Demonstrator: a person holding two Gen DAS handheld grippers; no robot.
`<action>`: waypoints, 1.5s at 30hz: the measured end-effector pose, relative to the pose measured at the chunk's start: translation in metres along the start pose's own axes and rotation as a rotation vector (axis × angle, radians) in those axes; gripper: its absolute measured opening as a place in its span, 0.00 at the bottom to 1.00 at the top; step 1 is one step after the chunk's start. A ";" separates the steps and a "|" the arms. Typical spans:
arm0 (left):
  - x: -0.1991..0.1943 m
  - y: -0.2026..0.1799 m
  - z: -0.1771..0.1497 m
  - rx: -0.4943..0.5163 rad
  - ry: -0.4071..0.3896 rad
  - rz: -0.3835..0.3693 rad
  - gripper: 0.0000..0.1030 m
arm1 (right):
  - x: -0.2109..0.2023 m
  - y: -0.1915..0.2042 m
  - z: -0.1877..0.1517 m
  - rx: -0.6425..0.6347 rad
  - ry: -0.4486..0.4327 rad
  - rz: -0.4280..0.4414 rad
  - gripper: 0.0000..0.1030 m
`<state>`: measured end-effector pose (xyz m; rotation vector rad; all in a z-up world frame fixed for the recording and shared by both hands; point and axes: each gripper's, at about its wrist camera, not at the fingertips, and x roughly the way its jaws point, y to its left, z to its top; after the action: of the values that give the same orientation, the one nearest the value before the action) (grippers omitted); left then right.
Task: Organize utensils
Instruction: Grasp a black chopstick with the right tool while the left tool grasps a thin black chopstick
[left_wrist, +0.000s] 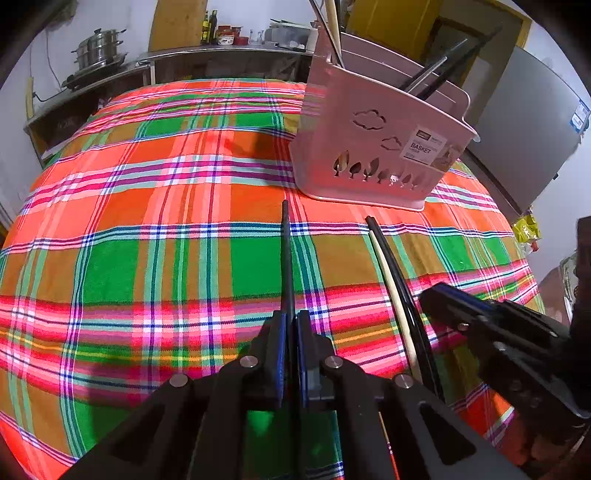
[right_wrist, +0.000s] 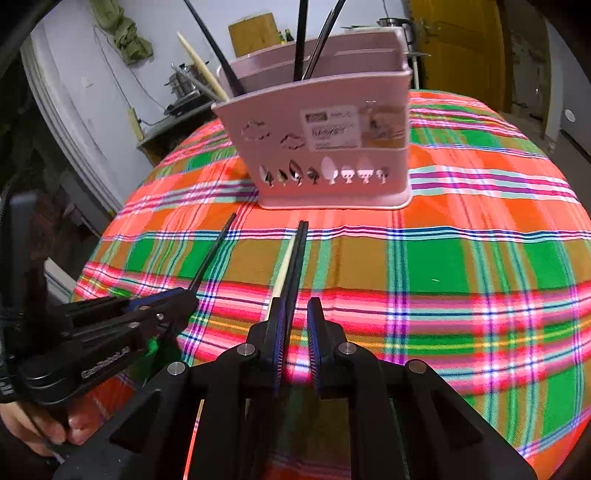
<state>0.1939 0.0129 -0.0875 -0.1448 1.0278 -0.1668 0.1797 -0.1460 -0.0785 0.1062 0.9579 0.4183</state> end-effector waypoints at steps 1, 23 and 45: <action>0.001 -0.001 0.000 0.004 0.000 -0.001 0.06 | 0.003 0.000 0.000 -0.001 0.007 -0.002 0.12; 0.025 -0.009 0.040 0.124 0.058 -0.012 0.08 | 0.032 0.003 0.028 -0.033 0.062 -0.067 0.12; -0.012 -0.019 0.060 0.151 -0.019 -0.059 0.04 | -0.009 -0.007 0.042 -0.013 -0.016 -0.028 0.06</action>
<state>0.2382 -0.0011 -0.0433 -0.0392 0.9883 -0.2950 0.2108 -0.1519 -0.0490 0.0841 0.9393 0.3978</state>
